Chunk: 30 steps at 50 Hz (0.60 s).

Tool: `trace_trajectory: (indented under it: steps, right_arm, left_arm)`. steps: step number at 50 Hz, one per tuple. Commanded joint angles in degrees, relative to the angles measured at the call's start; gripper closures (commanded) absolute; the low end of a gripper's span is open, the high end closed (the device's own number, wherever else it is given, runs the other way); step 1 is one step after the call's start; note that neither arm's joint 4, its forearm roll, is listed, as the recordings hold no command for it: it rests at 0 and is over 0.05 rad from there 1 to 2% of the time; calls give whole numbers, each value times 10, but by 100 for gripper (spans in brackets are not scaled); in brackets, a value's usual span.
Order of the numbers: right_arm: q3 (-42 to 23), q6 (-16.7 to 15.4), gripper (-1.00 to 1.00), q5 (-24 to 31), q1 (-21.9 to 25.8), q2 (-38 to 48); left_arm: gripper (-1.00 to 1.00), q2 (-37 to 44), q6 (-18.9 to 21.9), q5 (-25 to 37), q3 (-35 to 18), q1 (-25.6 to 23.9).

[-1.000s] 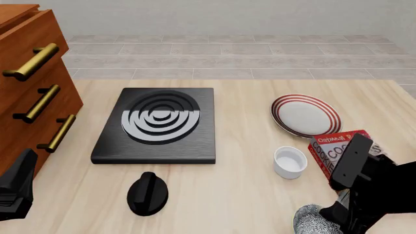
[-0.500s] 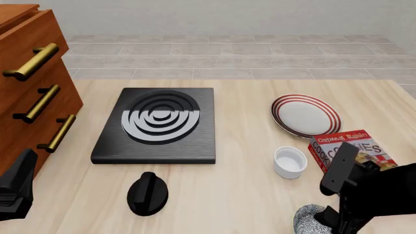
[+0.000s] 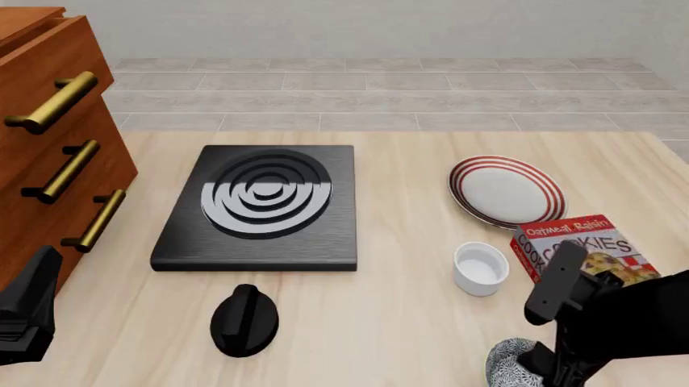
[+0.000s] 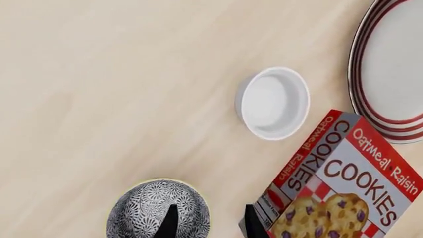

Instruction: Pick the akita bowl next to the ramekin and place it on the plate.

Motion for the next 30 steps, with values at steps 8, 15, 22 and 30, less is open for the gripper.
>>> trace_trajectory:
  steps: [8,15,22,30]
  right_arm:
    - [6,16,-100,-46,13,38]
    - [14,22,-100,-56,16,42]
    - [22,29,-100,-68,24,53]
    - [30,47,-100,-78,41,61]
  left_arm:
    - [-100,0,0,0,0,0]
    - [-100,0,0,0,0,0]
    - [-100,0,0,0,0,0]
    - [-100,0,0,0,0,0]
